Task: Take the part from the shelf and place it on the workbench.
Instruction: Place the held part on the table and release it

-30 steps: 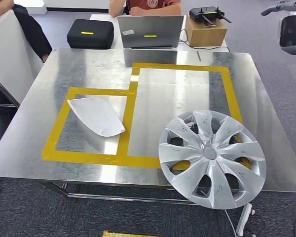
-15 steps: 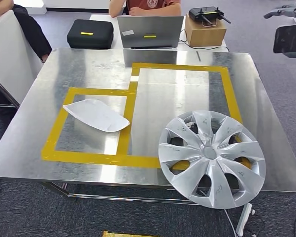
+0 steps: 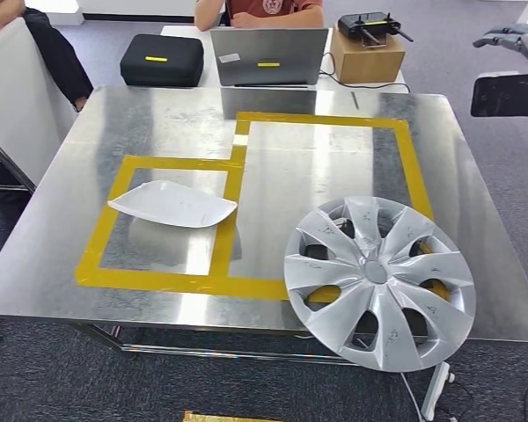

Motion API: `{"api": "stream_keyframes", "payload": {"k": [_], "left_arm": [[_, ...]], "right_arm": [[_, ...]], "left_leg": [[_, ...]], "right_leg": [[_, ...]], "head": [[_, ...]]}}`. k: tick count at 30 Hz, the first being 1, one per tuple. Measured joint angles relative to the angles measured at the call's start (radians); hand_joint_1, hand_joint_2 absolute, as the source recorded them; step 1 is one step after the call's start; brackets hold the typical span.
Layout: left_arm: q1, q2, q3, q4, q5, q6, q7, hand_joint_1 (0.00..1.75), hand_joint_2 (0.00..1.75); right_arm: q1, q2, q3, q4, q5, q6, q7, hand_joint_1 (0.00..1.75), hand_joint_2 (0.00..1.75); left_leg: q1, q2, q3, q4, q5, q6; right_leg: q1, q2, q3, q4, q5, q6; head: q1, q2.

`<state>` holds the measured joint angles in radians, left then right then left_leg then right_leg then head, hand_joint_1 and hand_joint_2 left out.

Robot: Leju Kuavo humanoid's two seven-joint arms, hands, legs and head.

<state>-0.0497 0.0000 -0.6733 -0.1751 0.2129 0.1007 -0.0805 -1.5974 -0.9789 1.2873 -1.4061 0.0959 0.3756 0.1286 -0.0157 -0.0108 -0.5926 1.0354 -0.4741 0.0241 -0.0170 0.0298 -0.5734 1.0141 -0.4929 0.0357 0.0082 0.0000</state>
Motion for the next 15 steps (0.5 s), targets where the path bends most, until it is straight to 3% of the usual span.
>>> {"api": "stream_keyframes", "payload": {"k": [5, 7, 11, 13, 15], "left_arm": [[-0.001, -0.001, 0.0, 0.0, 0.0, 0.001, 0.0, 0.0, 0.0], [-0.002, -0.003, 0.0, 0.0, 0.0, 0.001, 0.0, 0.0, 0.0], [-0.002, -0.005, 0.0, 0.0, 0.0, 0.001, 0.001, 0.0, 0.0], [-0.002, -0.006, 0.0, 0.0, 0.0, 0.001, 0.001, 0.0, 0.0], [-0.002, -0.006, 0.0, 0.0, 0.0, 0.001, 0.001, 0.0, 0.0]], "right_arm": [[0.024, 0.0, -0.045, 0.0, 0.012, 0.01, 0.0, 0.0, 1.75], [0.028, -0.002, -0.062, 0.0, 0.013, 0.011, 0.0, 0.0, 1.75], [0.041, -0.004, -0.073, -0.001, 0.015, 0.015, -0.002, 0.0, 1.75], [0.051, -0.004, -0.073, -0.002, 0.017, 0.018, -0.002, 0.0, 1.75], [0.053, -0.004, -0.073, -0.002, 0.017, 0.019, -0.002, 0.0, 1.75]], "left_leg": [[-0.001, 0.002, 0.001, -0.007, 0.004, 0.016], [0.005, 0.008, 0.01, -0.028, 0.015, 0.026], [0.01, 0.017, 0.014, -0.04, 0.026, 0.032], [0.011, 0.019, 0.013, -0.04, 0.027, 0.032], [0.011, 0.019, 0.013, -0.039, 0.027, 0.031]], "right_leg": [[-0.003, 0.001, 0.001, -0.007, 0.003, 0.012], [-0.002, -0.004, -0.011, 0.012, -0.015, 0.017], [-0.007, -0.02, -0.108, 0.222, -0.12, 0.029], [-0.009, -0.021, -0.13, 0.272, -0.13, 0.034], [-0.01, -0.021, -0.13, 0.274, -0.127, 0.035]], "head": [[0.0, 0.0], [0.002, 0.0], [0.008, 0.0], [0.009, 0.0], [0.009, 0.0]]}}
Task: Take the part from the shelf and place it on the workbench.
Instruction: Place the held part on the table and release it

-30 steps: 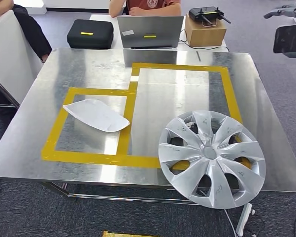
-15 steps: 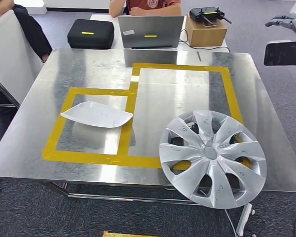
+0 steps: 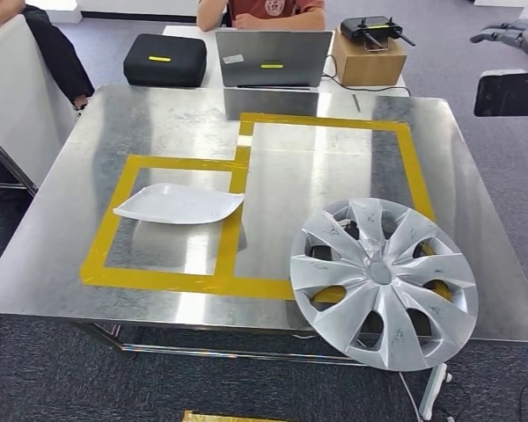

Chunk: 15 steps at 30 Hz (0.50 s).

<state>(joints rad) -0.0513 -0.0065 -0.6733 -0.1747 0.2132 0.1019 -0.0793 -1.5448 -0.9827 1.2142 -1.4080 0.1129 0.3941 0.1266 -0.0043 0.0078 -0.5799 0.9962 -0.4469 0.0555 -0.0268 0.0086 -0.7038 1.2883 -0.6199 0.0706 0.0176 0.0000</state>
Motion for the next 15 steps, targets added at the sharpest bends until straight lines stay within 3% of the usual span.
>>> {"api": "stream_keyframes", "payload": {"k": [3, 5, 7, 9, 12, 13, 14, 15], "left_arm": [[0.0, -0.001, 0.0, 0.0, 0.0, 0.0, 0.002, 0.0, 0.0], [0.0, -0.001, 0.0, 0.001, 0.001, 0.001, 0.006, 0.0, 0.0], [0.0, 0.001, 0.0, 0.003, 0.001, 0.002, 0.009, 0.0, 0.0], [0.001, 0.0, 0.0, 0.003, 0.0, 0.002, 0.009, 0.0, 0.0], [0.0, -0.002, 0.0, 0.003, -0.001, 0.003, 0.008, 0.0, 0.0], [0.0, -0.002, 0.0, 0.003, -0.001, 0.003, 0.008, 0.0, 0.0], [0.0, -0.002, 0.0, 0.003, -0.001, 0.003, 0.008, 0.0, 0.0], [-0.001, -0.002, 0.0, 0.003, -0.001, 0.003, 0.008, 0.0, 0.0]], "right_arm": [[0.003, 0.0, -0.001, 0.0, 0.002, 0.002, 0.0, 0.0, 1.75], [0.013, 0.0, -0.017, -0.001, 0.01, 0.009, -0.002, 0.0, 1.75], [0.024, 0.0, -0.032, -0.002, 0.016, 0.015, -0.003, 0.0, 1.75], [0.027, 0.0, -0.037, -0.003, 0.017, 0.016, -0.003, 0.0, 1.75], [0.03, 0.0, -0.045, -0.004, 0.017, 0.016, -0.003, 0.0, 1.75], [0.032, 0.0, -0.045, -0.004, 0.017, 0.017, -0.003, 0.0, 1.75], [0.034, 0.0, -0.046, -0.004, 0.017, 0.017, -0.003, 0.0, 1.75], [0.034, 0.0, -0.047, -0.004, 0.017, 0.017, -0.003, 0.0, 1.75]], "left_leg": [[0.001, 0.0, 0.0, 0.001, 0.0, -0.001], [0.001, -0.001, -0.01, 0.016, 0.0, -0.019], [0.001, -0.003, -0.028, 0.039, -0.01, -0.041], [0.002, -0.003, -0.052, 0.098, -0.065, -0.052], [0.003, -0.004, -0.106, 0.283, -0.18, -0.057], [0.002, -0.004, -0.109, 0.316, -0.192, -0.053], [0.001, -0.004, -0.095, 0.312, -0.185, -0.047], [-0.002, -0.004, -0.062, 0.269, -0.162, -0.037]], "right_leg": [[-0.002, -0.001, 0.013, -0.025, 0.022, 0.002], [-0.005, -0.005, 0.086, -0.159, 0.082, 0.001], [-0.007, -0.009, 0.138, -0.268, 0.127, -0.013], [-0.008, -0.01, 0.123, -0.267, 0.136, -0.032], [-0.001, -0.008, 0.099, -0.266, 0.154, -0.048], [0.003, -0.007, 0.09, -0.266, 0.16, -0.051], [0.008, -0.006, 0.082, -0.266, 0.168, -0.053], [0.013, -0.004, 0.074, -0.266, 0.175, -0.054]], "head": [[0.0, 0.0], [0.002, 0.0], [0.003, 0.0], [0.001, 0.0], [-0.004, 0.0], [-0.004, 0.0], [-0.004, 0.0], [-0.004, 0.0]]}}
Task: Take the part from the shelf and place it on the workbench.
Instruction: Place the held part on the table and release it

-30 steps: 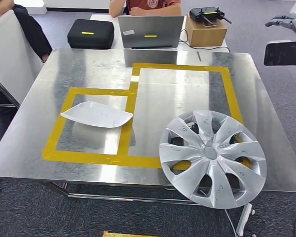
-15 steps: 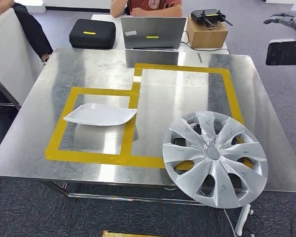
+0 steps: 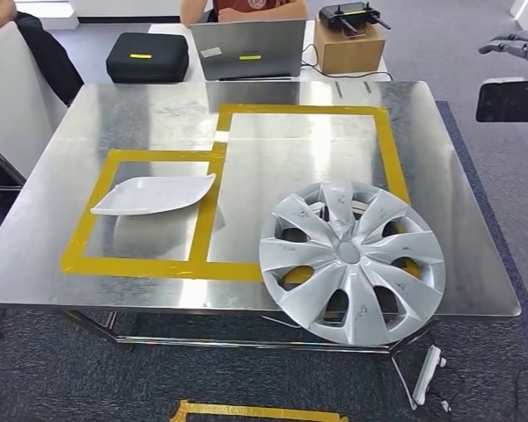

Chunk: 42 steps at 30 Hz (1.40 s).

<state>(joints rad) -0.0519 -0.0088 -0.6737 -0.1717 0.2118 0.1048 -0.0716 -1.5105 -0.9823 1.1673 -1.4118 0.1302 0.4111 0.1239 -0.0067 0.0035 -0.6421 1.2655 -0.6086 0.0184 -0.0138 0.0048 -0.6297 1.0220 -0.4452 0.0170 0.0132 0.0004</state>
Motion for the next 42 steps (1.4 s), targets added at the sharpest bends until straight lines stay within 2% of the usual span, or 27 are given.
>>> {"api": "stream_keyframes", "payload": {"k": [2, 3, 5, 7, 8, 9, 11, 12, 13, 14, 15, 17, 19, 20, 21, 23, 25, 27, 28, 29, 30, 32, 34, 36, 38, 40, 42], "left_arm": [[-0.001, 0.002, 0.0, 0.0, -0.001, 0.0, 0.0, 0.0, 0.0], [-0.002, 0.002, 0.0, 0.0, -0.001, 0.0, 0.0, 0.0, 0.0], [-0.003, 0.002, 0.0, 0.0, -0.002, 0.001, -0.001, 0.0, 0.0], [-0.003, 0.0, 0.0, 0.0, -0.002, 0.002, -0.001, 0.0, 0.0], [-0.004, -0.001, 0.0, 0.0, -0.002, 0.002, 0.0, 0.0, 0.0], [-0.004, -0.001, 0.0, 0.0, -0.002, 0.002, 0.0, 0.0, 0.0], [-0.005, -0.002, 0.0, 0.0, -0.002, 0.002, -0.001, 0.0, 0.0], [-0.005, -0.003, 0.0, 0.0, -0.002, 0.002, -0.001, 0.0, 0.0], [-0.005, -0.005, -0.001, 0.0, -0.002, 0.002, -0.001, 0.0, 0.0], [-0.005, -0.006, -0.001, 0.0, -0.002, 0.001, -0.001, 0.0, 0.0], [-0.005, -0.008, -0.001, 0.0, -0.002, 0.0, -0.001, 0.0, 0.0], [-0.005, -0.01, -0.001, 0.0, -0.001, 0.0, -0.001, 0.0, 0.0], [-0.006, -0.01, -0.001, 0.0, 0.0, 0.0, -0.001, 0.0, 0.0], [-0.006, -0.01, -0.001, 0.0, 0.002, 0.0, -0.002, 0.0, 0.0], [-0.006, -0.011, -0.001, 0.0, 0.003, 0.0, -0.002, 0.0, 0.0], [-0.006, -0.01, -0.001, 0.001, 0.004, 0.0, -0.001, 0.0, 0.0], [-0.007, -0.01, 0.0, 0.001, 0.004, 0.0, 0.002, 0.0, 0.0], [-0.008, -0.013, -0.001, 0.001, 0.005, 0.0, 0.004, 0.0, 0.0], [-0.01, -0.016, -0.001, 0.001, 0.005, 0.0, 0.005, 0.0, 0.0], [-0.013, -0.018, -0.001, 0.001, 0.005, 0.0, 0.006, 0.0, 0.0], [-0.016, -0.02, -0.001, 0.001, 0.005, 0.0, 0.009, 0.0, 0.0], [-0.02, -0.023, -0.001, 0.001, 0.004, 0.002, 0.015, 0.0, 0.0], [-0.023, -0.026, -0.001, 0.001, 0.002, 0.006, 0.019, 0.0, 0.0], [-0.024, -0.03, -0.001, 0.001, 0.001, 0.011, 0.019, 0.0, 0.0], [-0.023, -0.036, -0.001, 0.001, 0.0, 0.015, 0.019, 0.0, 0.0], [-0.023, -0.04, -0.001, 0.001, 0.001, 0.019, 0.019, 0.0, 0.0], [-0.023, -0.043, -0.001, 0.001, 0.002, 0.022, 0.019, 0.0, 0.0]], "right_arm": [[0.0, 0.0, -0.006, 0.0, 0.0, 0.0, 0.0, 0.0, 1.75], [-0.001, 0.0, -0.009, -0.001, 0.0, 0.0, 0.0, 0.0, 1.75], [-0.001, 0.0, -0.015, -0.002, 0.001, 0.001, 0.0, 0.0, 1.75], [0.002, 0.0, -0.017, -0.003, 0.001, 0.002, 0.0, 0.0, 1.75], [0.003, -0.001, -0.017, -0.003, 0.001, 0.003, 0.0, 0.0, 1.75], [0.004, -0.002, -0.018, -0.003, 0.001, 0.003, 0.0, 0.0, 1.75], [0.005, -0.003, -0.018, -0.003, 0.001, 0.003, 0.0, 0.0, 1.75], [0.007, -0.003, -0.018, -0.003, 0.002, 0.003, 0.0, 0.0, 1.75], [0.011, -0.003, -0.018, -0.003, 0.004, 0.003, 0.0, 0.0, 1.75], [0.014, -0.003, -0.018, -0.004, 0.006, 0.003, 0.0, 0.0, 1.75], [0.015, -0.003, -0.018, -0.004, 0.008, 0.003, 0.0, 0.0, 1.75], [0.016, -0.003, -0.019, -0.004, 0.013, 0.003, -0.001, 0.0, 1.75], [0.017, -0.003, -0.021, -0.005, 0.018, 0.002, -0.003, 0.0, 1.75], [0.019, -0.003, -0.023, -0.005, 0.021, 0.0, -0.005, 0.0, 1.75], [0.023, -0.003, -0.025, -0.006, 0.025, -0.002, -0.007, 0.0, 1.75], [0.031, -0.002, -0.024, -0.005, 0.033, -0.006, -0.011, 0.0, 1.75], [0.037, -0.001, -0.024, -0.003, 0.04, -0.011, -0.017, 0.0, 1.75], [0.04, 0.0, -0.025, 0.0, 0.047, -0.015, -0.025, 0.0, 1.75], [0.042, 0.0, -0.025, 0.001, 0.051, -0.017, -0.029, 0.0, 1.75], [0.044, 0.0, -0.026, 0.003, 0.052, -0.018, -0.033, 0.0, 1.75], [0.047, 0.0, -0.026, 0.004, 0.054, -0.018, -0.037, 0.0, 1.75], [0.052, -0.007, -0.032, 0.005, 0.054, -0.021, -0.048, 0.0, 1.75], [0.061, -0.024, -0.045, 0.004, 0.052, -0.031, -0.065, 0.0, 1.75], [0.078, -0.041, -0.058, -0.001, 0.052, -0.049, -0.074, 0.0, 1.75], [0.11, -0.06, -0.071, -0.008, 0.055, -0.076, -0.074, 0.0, 1.75], [0.156, -0.08, -0.091, -0.018, 0.06, -0.122, -0.068, 0.0, 1.75], [0.223, -0.097, -0.125, -0.032, 0.075, -0.172, -0.06, 0.0, 1.75]], "left_leg": [[-0.011, -0.002, 0.093, -0.143, 0.046, 0.03], [-0.016, -0.002, 0.128, -0.202, 0.058, 0.04], [-0.024, -0.002, 0.154, -0.257, 0.065, 0.047], [-0.024, 0.0, 0.146, -0.273, 0.088, 0.045], [-0.022, 0.002, 0.139, -0.281, 0.103, 0.047], [-0.019, 0.004, 0.129, -0.29, 0.119, 0.049], [-0.017, 0.007, 0.1, -0.294, 0.145, 0.053], [-0.016, 0.008, 0.084, -0.293, 0.157, 0.052], [-0.016, 0.009, 0.069, -0.293, 0.168, 0.051], [-0.015, 0.011, 0.053, -0.291, 0.179, 0.049], [-0.014, 0.012, 0.038, -0.289, 0.19, 0.046], [-0.013, 0.013, 0.011, -0.278, 0.206, 0.036], [-0.015, 0.012, -0.007, -0.262, 0.218, 0.025], [-0.016, 0.011, -0.015, -0.257, 0.225, 0.021], [-0.016, 0.011, -0.021, -0.254, 0.234, 0.016], [-0.015, 0.008, -0.035, -0.244, 0.228, 0.006], [-0.011, 0.004, -0.06, -0.175, 0.154, -0.007], [-0.005, 0.003, -0.088, -0.044, 0.058, -0.017], [-0.002, 0.003, -0.093, 0.011, 0.036, -0.018], [-0.001, 0.003, -0.086, 0.039, 0.036, -0.018], [0.0, 0.003, -0.064, 0.032, 0.055, -0.014], [-0.004, 0.0, 0.025, -0.081, 0.097, 0.005], [-0.009, -0.005, 0.115, -0.219, 0.098, 0.026], [-0.015, -0.007, 0.142, -0.273, 0.093, 0.033], [-0.014, -0.005, 0.136, -0.289, 0.116, 0.037], [-0.01, 0.0, 0.12, -0.303, 0.142, 0.046], [-0.01, 0.002, 0.096, -0.303, 0.161, 0.05]], "right_leg": [[0.009, 0.002, -0.012, 0.0, 0.014, 0.001], [0.01, 0.002, -0.016, -0.001, 0.02, 0.003], [0.007, -0.001, -0.02, -0.005, 0.036, 0.012], [0.002, -0.003, -0.023, -0.012, 0.047, 0.022], [0.003, -0.003, -0.032, -0.005, 0.034, 0.025], [0.003, -0.003, -0.045, 0.021, 0.001, 0.028], [0.001, -0.003, -0.081, 0.132, -0.099, 0.036], [0.0, -0.003, -0.095, 0.199, -0.136, 0.04], [-0.001, -0.004, -0.099, 0.249, -0.148, 0.045], [-0.003, -0.004, -0.089, 0.271, -0.136, 0.049], [-0.006, -0.004, -0.062, 0.257, -0.108, 0.053], [-0.013, -0.007, 0.041, 0.137, -0.068, 0.063], [-0.013, -0.007, 0.138, 0.004, -0.088, 0.06], [-0.011, -0.006, 0.159, -0.03, -0.103, 0.053], [-0.009, -0.005, 0.16, -0.04, -0.107, 0.042], [-0.012, -0.007, 0.14, -0.034, -0.094, 0.025], [-0.015, -0.01, 0.117, -0.032, -0.075, 0.011], [-0.012, -0.009, 0.091, -0.03, -0.054, 0.003], [-0.011, -0.009, 0.076, -0.028, -0.043, 0.002], [-0.009, -0.007, 0.062, -0.026, -0.033, 0.002], [-0.006, -0.006, 0.048, -0.023, -0.024, 0.001], [-0.001, -0.003, 0.025, -0.02, -0.008, 0.002], [0.002, -0.005, 0.013, -0.02, 0.008, 0.009], [-0.001, -0.01, 0.01, -0.027, 0.024, 0.022], [-0.005, -0.011, 0.003, -0.031, 0.025, 0.034], [-0.005, -0.008, -0.024, 0.021, -0.036, 0.043], [-0.005, -0.006, -0.063, 0.149, -0.127, 0.05]], "head": [[0.001, 0.0], [0.001, 0.0], [0.001, 0.0], [-0.001, 0.0], [-0.001, 0.0], [0.001, 0.0], [0.005, 0.0], [0.006, 0.0], [0.006, 0.0], [0.006, 0.0], [0.006, 0.0], [0.007, 0.0], [0.01, 0.0], [0.011, 0.0], [0.011, 0.0], [0.01, 0.0], [0.006, 0.0], [0.002, 0.0], [0.002, 0.0], [0.001, 0.0], [0.0, 0.0], [-0.001, 0.0], [-0.001, 0.0], [-0.001, 0.0], [0.0, 0.0], [0.003, 0.0], [0.006, 0.0]]}}
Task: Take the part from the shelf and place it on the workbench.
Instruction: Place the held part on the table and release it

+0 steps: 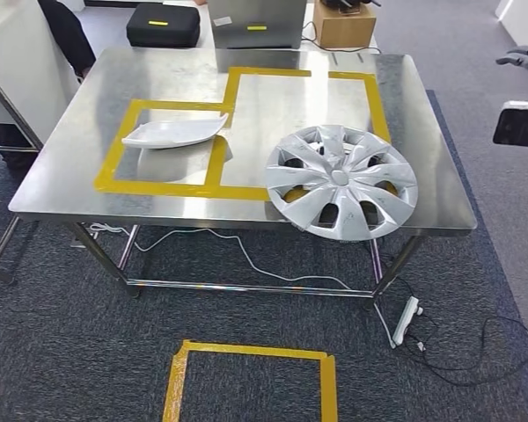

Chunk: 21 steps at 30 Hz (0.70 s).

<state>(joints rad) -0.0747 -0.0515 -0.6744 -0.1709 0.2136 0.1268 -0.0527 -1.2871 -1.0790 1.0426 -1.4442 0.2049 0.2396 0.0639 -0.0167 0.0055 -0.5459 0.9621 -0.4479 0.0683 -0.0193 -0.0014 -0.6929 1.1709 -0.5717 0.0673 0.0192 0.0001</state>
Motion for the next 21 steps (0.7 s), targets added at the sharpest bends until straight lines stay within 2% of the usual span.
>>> {"api": "stream_keyframes", "payload": {"k": [1, 2, 3, 4, 5, 6, 7, 8, 9, 11, 12, 13, 14, 15, 16, 17, 18, 19, 20, 21], "left_arm": [[0.0, -0.002, 0.0, 0.0, 0.001, 0.001, 0.0, 0.0, 0.0], [0.001, -0.004, 0.0, 0.0, 0.001, 0.001, -0.001, 0.0, 0.0], [0.002, -0.006, 0.0, 0.0, 0.002, 0.001, -0.001, 0.0, 0.0], [0.002, -0.008, 0.0, 0.0, 0.002, 0.002, -0.001, 0.0, 0.0], [0.002, -0.009, 0.0, 0.0, 0.003, 0.003, 0.0, 0.0, 0.0], [0.002, -0.01, 0.0, 0.0, 0.005, 0.006, 0.0, 0.0, 0.0], [0.003, -0.012, 0.0, 0.0, 0.007, 0.01, 0.0, 0.0, 0.0], [0.005, -0.013, 0.0, 0.0, 0.01, 0.013, 0.0, 0.0, 0.0], [0.008, -0.016, 0.0, 0.0, 0.013, 0.016, 0.001, 0.0, 0.0], [0.015, -0.018, 0.0, 0.001, 0.016, 0.019, 0.002, 0.0, 0.0], [0.018, -0.018, 0.0, 0.001, 0.017, 0.02, 0.003, 0.0, 0.0], [0.02, -0.018, 0.0, 0.002, 0.017, 0.02, 0.004, 0.0, 0.0], [0.021, -0.019, 0.0, 0.002, 0.017, 0.02, 0.005, 0.0, 0.0], [0.022, -0.019, 0.0, 0.002, 0.018, 0.021, 0.005, 0.0, 0.0], [0.023, -0.02, 0.0, 0.002, 0.019, 0.022, 0.005, 0.0, 0.0], [0.023, -0.02, 0.0, 0.002, 0.021, 0.025, 0.005, 0.0, 0.0], [0.023, -0.021, 0.0, 0.002, 0.023, 0.028, 0.006, 0.0, 0.0], [0.023, -0.022, 0.0, 0.002, 0.025, 0.032, 0.006, 0.0, 0.0], [0.023, -0.023, 0.0, 0.002, 0.028, 0.036, 0.006, 0.0, 0.0], [0.024, -0.023, 0.0, 0.002, 0.03, 0.041, 0.007, 0.0, 0.0]], "right_arm": [[0.039, -0.007, -0.02, -0.008, 0.009, -0.016, 0.002, 0.0, 1.75], [0.076, -0.012, -0.041, -0.015, 0.016, -0.026, 0.004, 0.0, 1.75], [0.112, -0.016, -0.062, -0.022, 0.022, -0.034, 0.005, 0.0, 1.75], [0.15, -0.02, -0.088, -0.031, 0.029, -0.051, 0.006, 0.0, 1.75], [0.204, -0.024, -0.121, -0.042, 0.042, -0.081, 0.007, 0.0, 1.75], [0.282, -0.026, -0.168, -0.059, 0.067, -0.124, 0.008, 0.0, 1.75], [0.389, -0.026, -0.233, -0.082, 0.113, -0.173, 0.006, 0.0, 1.75], [0.519, -0.018, -0.313, -0.111, 0.175, -0.215, -0.001, 0.0, 1.75], [0.657, 0.002, -0.408, -0.143, 0.25, -0.246, -0.015, 0.0, 1.75], [0.898, 0.064, -0.592, -0.205, 0.381, -0.275, -0.051, 0.0, 1.75], [0.987, 0.094, -0.669, -0.23, 0.421, -0.28, -0.063, 0.0, 1.75], [1.056, 0.117, -0.731, -0.251, 0.442, -0.278, -0.069, 0.0, 1.75], [1.108, 0.133, -0.783, -0.27, 0.453, -0.271, -0.071, 0.0, 1.75], [1.153, 0.151, -0.83, -0.286, 0.462, -0.262, -0.074, 0.0, 1.75], [1.192, 0.173, -0.873, -0.302, 0.475, -0.256, -0.078, 0.0, 1.75], [1.234, 0.204, -0.914, -0.319, 0.501, -0.259, -0.082, 0.0, 1.75], [1.283, 0.244, -0.953, -0.337, 0.539, -0.274, -0.088, 0.0, 1.75], [1.338, 0.293, -0.986, -0.355, 0.583, -0.302, -0.094, 0.0, 1.75], [1.395, 0.347, -1.011, -0.371, 0.624, -0.34, -0.102, 0.0, 1.75], [1.45, 0.403, -1.026, -0.383, 0.653, -0.384, -0.11, 0.0, 1.75]], "left_leg": [[0.0, 0.0, -0.012, 0.001, 0.009, 0.0], [0.0, 0.001, -0.025, 0.003, 0.018, -0.002], [0.001, 0.002, -0.039, 0.006, 0.026, -0.004], [0.002, 0.003, -0.052, 0.01, 0.033, -0.007], [0.003, 0.003, -0.063, 0.016, 0.039, -0.01], [0.004, 0.002, -0.072, 0.023, 0.043, -0.014], [0.005, -0.002, -0.079, 0.029, 0.047, -0.02], [0.005, -0.006, -0.084, 0.034, 0.052, -0.024], [0.006, -0.011, -0.087, 0.036, 0.059, -0.029], [0.005, -0.017, -0.098, 0.042, 0.059, -0.04], [0.005, -0.018, -0.108, 0.058, 0.035, -0.047], [0.006, -0.018, -0.121, 0.094, -0.008, -0.054], [0.009, -0.017, -0.135, 0.148, -0.062, -0.061], [0.012, -0.016, -0.148, 0.215, -0.114, -0.066], [0.016, -0.015, -0.155, 0.279, -0.148, -0.069], [0.018, -0.014, -0.152, 0.321, -0.156, -0.071], [0.019, -0.014, -0.134, 0.333, -0.141, -0.07], [0.02, -0.014, -0.101, 0.308, -0.113, -0.068], [0.019, -0.016, -0.054, 0.253, -0.085, -0.063], [0.017, -0.02, 0.002, 0.176, -0.073, -0.056]], "right_leg": [[-0.001, 0.0, -0.013, 0.062, -0.025, 0.004], [-0.002, 0.0, -0.013, 0.099, -0.027, 0.008], [-0.004, 0.0, 0.004, 0.1, -0.01, 0.012], [-0.006, -0.001, 0.04, 0.061, 0.02, 0.015], [-0.008, -0.002, 0.09, -0.007, 0.045, 0.019], [-0.007, -0.003, 0.146, -0.084, 0.056, 0.022], [-0.005, -0.004, 0.192, -0.147, 0.056, 0.021], [-0.001, -0.005, 0.222, -0.189, 0.048, 0.018], [0.003, -0.007, 0.234, -0.206, 0.041, 0.013], [0.001, -0.015, 0.221, -0.208, 0.046, -0.002], [-0.003, -0.018, 0.21, -0.206, 0.052, -0.012], [-0.007, -0.022, 0.197, -0.204, 0.06, -0.023], [-0.008, -0.025, 0.186, -0.202, 0.068, -0.032], [-0.009, -0.026, 0.173, -0.201, 0.077, -0.038], [-0.008, -0.027, 0.16, -0.2, 0.086, -0.041], [-0.007, -0.027, 0.149, -0.198, 0.094, -0.042], [-0.006, -0.027, 0.138, -0.197, 0.102, -0.042], [-0.004, -0.027, 0.128, -0.195, 0.108, -0.041], [-0.003, -0.027, 0.119, -0.192, 0.114, -0.041], [-0.001, -0.027, 0.112, -0.19, 0.119, -0.039]], "head": [[0.001, 0.0], [0.002, 0.0], [0.002, 0.0], [0.003, 0.0], [0.003, 0.0], [0.003, 0.0], [0.004, 0.0], [0.004, 0.0], [0.003, 0.0], [0.003, 0.0], [0.002, 0.0], [0.0, 0.0], [-0.003, 0.0], [-0.005, 0.0], [-0.006, 0.0], [-0.006, 0.0], [-0.006, 0.0], [-0.006, 0.0], [-0.006, 0.0], [-0.006, 0.0]]}}
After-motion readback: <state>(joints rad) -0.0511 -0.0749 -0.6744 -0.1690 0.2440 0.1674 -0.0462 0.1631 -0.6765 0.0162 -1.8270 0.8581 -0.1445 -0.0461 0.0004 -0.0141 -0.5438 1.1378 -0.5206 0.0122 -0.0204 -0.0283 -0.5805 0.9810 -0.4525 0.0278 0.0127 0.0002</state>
